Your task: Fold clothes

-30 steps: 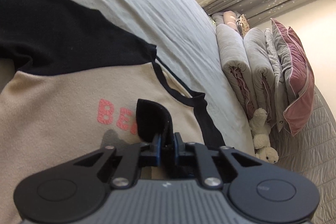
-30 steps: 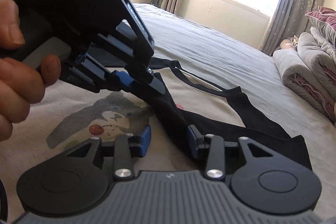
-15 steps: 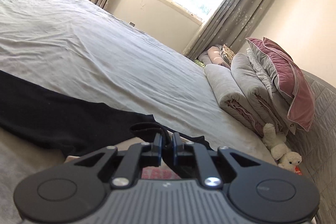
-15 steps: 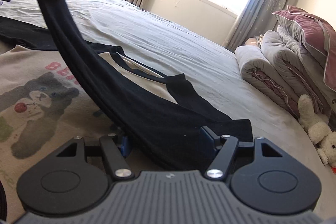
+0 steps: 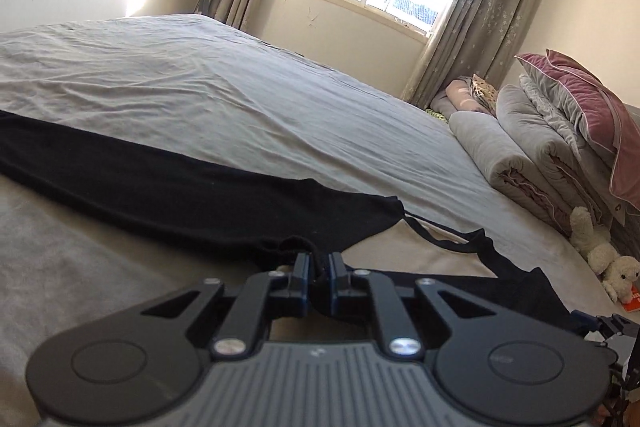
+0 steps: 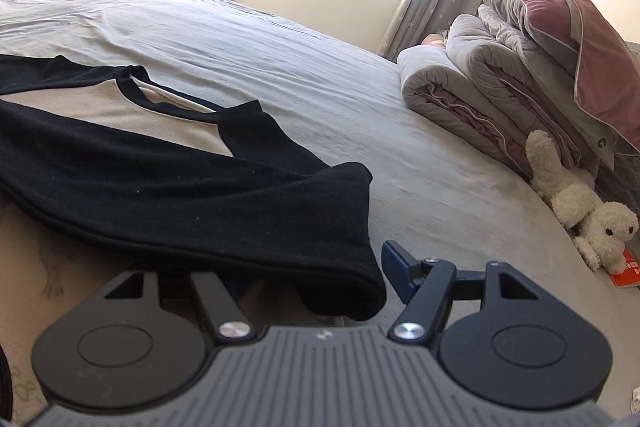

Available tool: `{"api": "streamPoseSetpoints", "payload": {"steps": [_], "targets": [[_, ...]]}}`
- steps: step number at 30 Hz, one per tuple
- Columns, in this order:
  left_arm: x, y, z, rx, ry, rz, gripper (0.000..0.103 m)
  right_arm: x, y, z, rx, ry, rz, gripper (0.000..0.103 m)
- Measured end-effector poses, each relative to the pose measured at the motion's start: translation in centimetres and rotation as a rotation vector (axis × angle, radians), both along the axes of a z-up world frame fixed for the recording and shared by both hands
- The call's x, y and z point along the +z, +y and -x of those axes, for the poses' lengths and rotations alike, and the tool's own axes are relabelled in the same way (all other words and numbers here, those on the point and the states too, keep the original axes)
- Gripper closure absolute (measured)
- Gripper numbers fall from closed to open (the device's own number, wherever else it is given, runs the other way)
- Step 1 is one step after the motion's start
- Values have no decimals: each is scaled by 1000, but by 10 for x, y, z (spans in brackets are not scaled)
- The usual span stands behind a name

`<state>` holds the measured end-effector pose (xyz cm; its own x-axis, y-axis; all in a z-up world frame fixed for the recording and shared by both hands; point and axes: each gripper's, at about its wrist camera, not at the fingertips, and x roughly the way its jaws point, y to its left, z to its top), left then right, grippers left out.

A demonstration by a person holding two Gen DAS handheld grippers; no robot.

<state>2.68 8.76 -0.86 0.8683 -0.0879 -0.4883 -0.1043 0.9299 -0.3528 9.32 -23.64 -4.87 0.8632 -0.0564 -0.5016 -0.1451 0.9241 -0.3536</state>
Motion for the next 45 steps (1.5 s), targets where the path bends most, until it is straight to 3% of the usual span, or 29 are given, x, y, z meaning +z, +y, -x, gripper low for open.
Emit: {"api": "streamPoseSetpoints", "payload": {"steps": [9,11,13,14,18,20,21,22,26,30,35,38,40,42,45], "targets": [[-22,-3,16,-60,98,-24,92,-5,-9,3,0,-16,105,34],[-22,-1,14,-84,104,1,81,-4,-16,4,3,-17,82,34],[-21,4,11,-101,99,57,52,-4,-17,4,6,-18,80,34],[-20,6,9,-105,96,85,50,-4,-17,4,7,-20,85,34],[-22,10,-4,-68,106,140,53,-4,-15,4,12,-24,97,34],[-23,8,-11,-39,133,117,68,-3,-17,4,14,-23,89,34],[-23,5,-15,-20,164,80,95,-3,-19,4,13,-23,85,34],[-23,2,-16,-5,178,50,96,-2,-21,4,11,-23,82,34],[-17,-8,-6,41,153,-39,97,0,-38,-1,-45,0,65,34],[-19,-7,-2,63,173,-50,96,2,-60,-6,-77,47,-49,34],[-15,-11,-1,56,171,-80,95,5,-58,-8,-66,79,-48,34],[-16,-6,-2,11,160,-51,87,13,-61,-7,-33,113,-71,34],[-15,1,-2,-30,146,-10,70,23,-67,-4,14,142,-121,34],[-13,6,-3,-54,127,22,62,35,-71,0,72,173,-166,34],[-11,13,-8,-76,110,69,59,50,-75,7,151,192,-218,33]]}}
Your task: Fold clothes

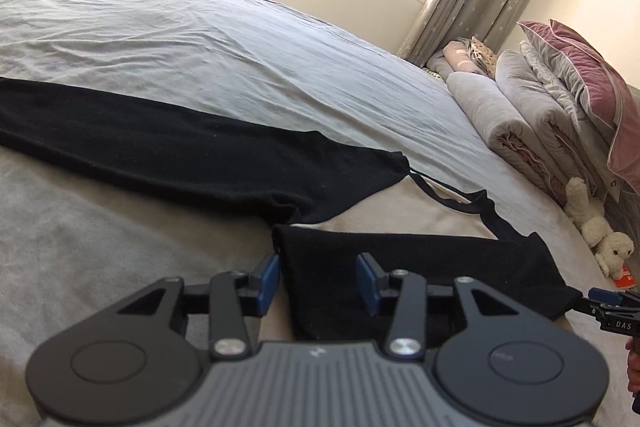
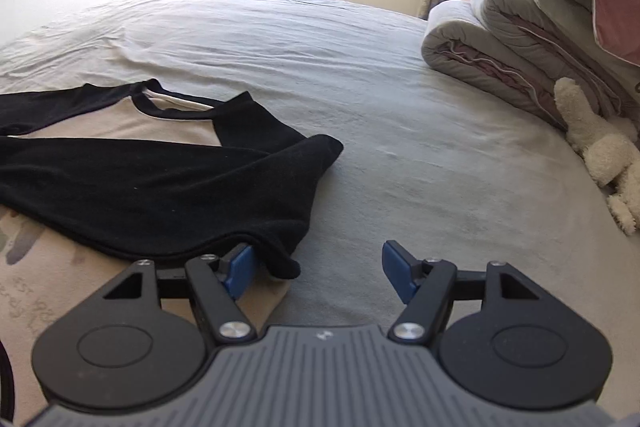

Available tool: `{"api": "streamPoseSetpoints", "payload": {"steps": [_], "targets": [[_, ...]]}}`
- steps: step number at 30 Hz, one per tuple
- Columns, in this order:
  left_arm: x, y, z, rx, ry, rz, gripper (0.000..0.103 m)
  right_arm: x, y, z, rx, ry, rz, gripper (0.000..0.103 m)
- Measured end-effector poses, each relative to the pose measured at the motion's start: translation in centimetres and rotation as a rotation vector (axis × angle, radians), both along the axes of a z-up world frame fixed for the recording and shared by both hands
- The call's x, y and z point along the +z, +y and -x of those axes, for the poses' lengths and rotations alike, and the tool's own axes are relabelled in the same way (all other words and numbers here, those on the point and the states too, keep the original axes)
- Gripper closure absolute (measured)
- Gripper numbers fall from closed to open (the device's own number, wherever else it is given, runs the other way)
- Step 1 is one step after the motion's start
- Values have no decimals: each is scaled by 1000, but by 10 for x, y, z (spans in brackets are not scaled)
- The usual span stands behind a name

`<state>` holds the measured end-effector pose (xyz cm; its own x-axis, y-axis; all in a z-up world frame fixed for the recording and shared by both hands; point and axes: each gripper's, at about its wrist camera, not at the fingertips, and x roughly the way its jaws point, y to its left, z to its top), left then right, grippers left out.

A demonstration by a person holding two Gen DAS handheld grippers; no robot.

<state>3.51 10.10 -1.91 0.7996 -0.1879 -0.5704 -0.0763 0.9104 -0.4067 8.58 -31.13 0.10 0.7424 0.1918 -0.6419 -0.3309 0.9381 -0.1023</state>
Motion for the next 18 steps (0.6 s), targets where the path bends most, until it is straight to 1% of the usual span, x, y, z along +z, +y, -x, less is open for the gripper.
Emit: {"api": "streamPoseSetpoints", "payload": {"steps": [2,4,5,6,7,9,12,16,18], "targets": [[-1,2,-8,2,22,15,60,7,0,3,31,2,-32,33],[-5,2,-13,13,54,15,63,12,1,4,46,-1,-58,33],[-6,2,-14,20,56,9,65,14,1,4,52,2,-71,33],[-6,1,-13,27,52,-8,79,16,0,4,58,1,-91,33],[-4,-2,-11,28,36,-44,91,16,-1,3,55,2,-107,33],[3,-9,-7,18,-10,-120,98,17,-4,2,42,4,-135,32],[17,-19,-5,-13,-78,-201,101,16,-7,-1,14,4,-168,32],[34,-23,-17,-49,-132,-243,101,13,-13,-5,-33,2,-215,32],[42,-21,-24,-51,-154,-250,101,12,-16,-8,-59,3,-245,32]]}}
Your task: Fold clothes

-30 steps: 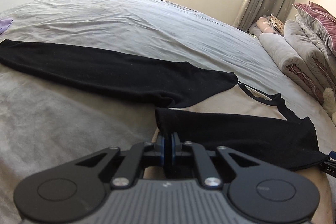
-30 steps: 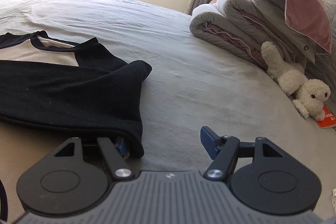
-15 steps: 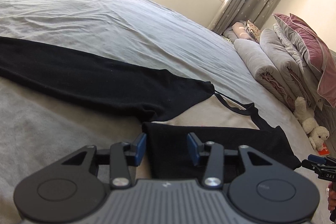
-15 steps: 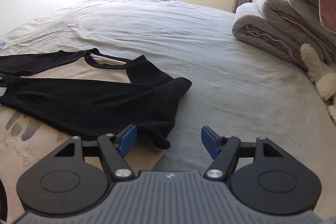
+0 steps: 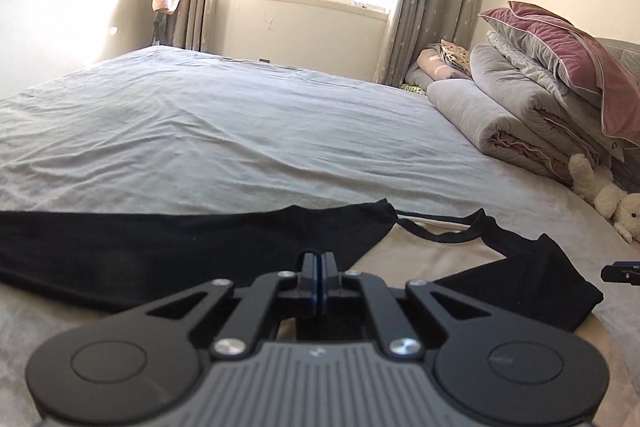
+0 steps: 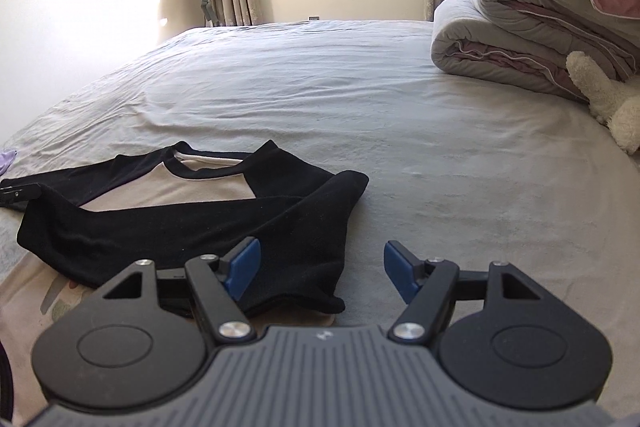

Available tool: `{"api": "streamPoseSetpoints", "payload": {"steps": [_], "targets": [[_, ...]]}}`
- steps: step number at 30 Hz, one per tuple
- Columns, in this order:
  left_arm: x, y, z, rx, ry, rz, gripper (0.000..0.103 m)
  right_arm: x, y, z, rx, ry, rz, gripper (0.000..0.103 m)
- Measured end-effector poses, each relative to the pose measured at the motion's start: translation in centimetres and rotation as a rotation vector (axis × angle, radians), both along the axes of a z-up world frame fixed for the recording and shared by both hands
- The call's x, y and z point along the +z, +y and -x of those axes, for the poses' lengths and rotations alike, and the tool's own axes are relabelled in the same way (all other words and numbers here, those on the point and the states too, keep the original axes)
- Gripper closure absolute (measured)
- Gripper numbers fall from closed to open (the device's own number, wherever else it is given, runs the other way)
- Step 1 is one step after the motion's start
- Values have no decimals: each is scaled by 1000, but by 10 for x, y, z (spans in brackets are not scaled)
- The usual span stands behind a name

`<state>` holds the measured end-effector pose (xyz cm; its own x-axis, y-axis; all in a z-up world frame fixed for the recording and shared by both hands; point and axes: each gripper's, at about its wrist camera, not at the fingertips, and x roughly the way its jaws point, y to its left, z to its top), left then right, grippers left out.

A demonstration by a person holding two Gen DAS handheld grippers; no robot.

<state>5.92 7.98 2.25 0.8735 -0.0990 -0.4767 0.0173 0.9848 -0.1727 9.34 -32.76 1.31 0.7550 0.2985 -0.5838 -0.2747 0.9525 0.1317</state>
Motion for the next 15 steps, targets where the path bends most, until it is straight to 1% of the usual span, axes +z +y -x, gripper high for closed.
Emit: {"api": "streamPoseSetpoints", "payload": {"steps": [5,8,12,15], "targets": [[18,16,-19,-14,-47,33,101,-4,-8,-6,-45,11,-62,32],[22,25,-30,-22,-61,42,101,-7,-9,-11,-59,18,-88,32],[15,39,-48,-8,-29,54,101,-12,-13,-26,-75,31,-142,32],[6,53,-61,9,28,101,101,-18,-16,-47,-86,63,-202,32]]}}
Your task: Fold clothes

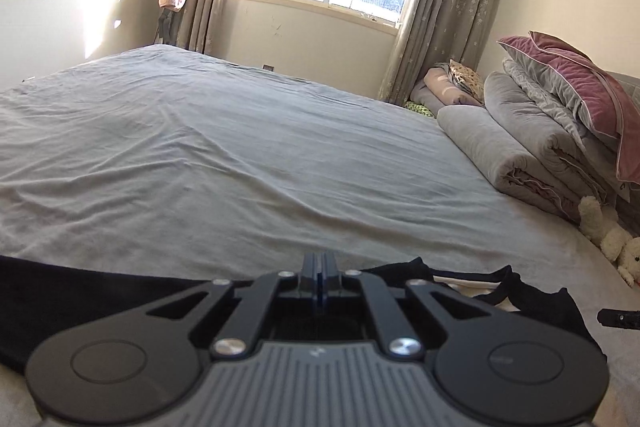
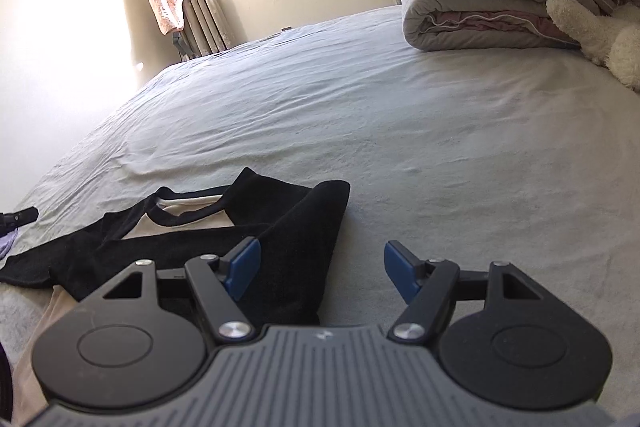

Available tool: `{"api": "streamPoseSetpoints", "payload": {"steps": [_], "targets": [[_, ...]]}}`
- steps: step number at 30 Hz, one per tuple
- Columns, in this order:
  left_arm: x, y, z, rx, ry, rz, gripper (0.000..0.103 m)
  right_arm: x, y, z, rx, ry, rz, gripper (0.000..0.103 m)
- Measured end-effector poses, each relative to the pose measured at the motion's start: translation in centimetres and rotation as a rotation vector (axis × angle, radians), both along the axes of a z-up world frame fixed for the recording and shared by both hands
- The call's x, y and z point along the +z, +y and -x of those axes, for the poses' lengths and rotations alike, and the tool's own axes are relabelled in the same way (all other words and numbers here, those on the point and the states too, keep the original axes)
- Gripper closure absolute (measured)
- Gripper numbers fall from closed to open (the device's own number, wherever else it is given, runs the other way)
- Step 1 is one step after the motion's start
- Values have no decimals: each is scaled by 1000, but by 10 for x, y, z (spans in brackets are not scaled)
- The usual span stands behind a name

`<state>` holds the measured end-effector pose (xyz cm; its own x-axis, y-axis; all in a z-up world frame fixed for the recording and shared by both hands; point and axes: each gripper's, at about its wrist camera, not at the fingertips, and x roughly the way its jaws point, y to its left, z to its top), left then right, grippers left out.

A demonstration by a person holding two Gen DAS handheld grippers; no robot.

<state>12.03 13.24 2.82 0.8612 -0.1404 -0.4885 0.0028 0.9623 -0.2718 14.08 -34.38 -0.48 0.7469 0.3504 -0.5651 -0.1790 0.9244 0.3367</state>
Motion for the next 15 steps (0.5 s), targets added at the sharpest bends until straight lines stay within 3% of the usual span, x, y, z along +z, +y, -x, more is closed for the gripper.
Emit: {"api": "streamPoseSetpoints", "payload": {"steps": [3,5,7,9,15], "targets": [[-12,14,-12,-6,89,90,100,-9,-2,-22,-17,48,-37,33],[-21,21,-17,-13,141,161,93,-13,-2,-33,-20,74,-59,35],[-29,25,-20,-13,171,207,72,-16,-1,-39,-13,83,-77,37],[-36,27,-26,-24,204,241,58,-18,1,-43,-14,88,-81,38],[-60,26,-44,-35,263,341,66,-25,-3,-51,-40,112,-119,48]]}}
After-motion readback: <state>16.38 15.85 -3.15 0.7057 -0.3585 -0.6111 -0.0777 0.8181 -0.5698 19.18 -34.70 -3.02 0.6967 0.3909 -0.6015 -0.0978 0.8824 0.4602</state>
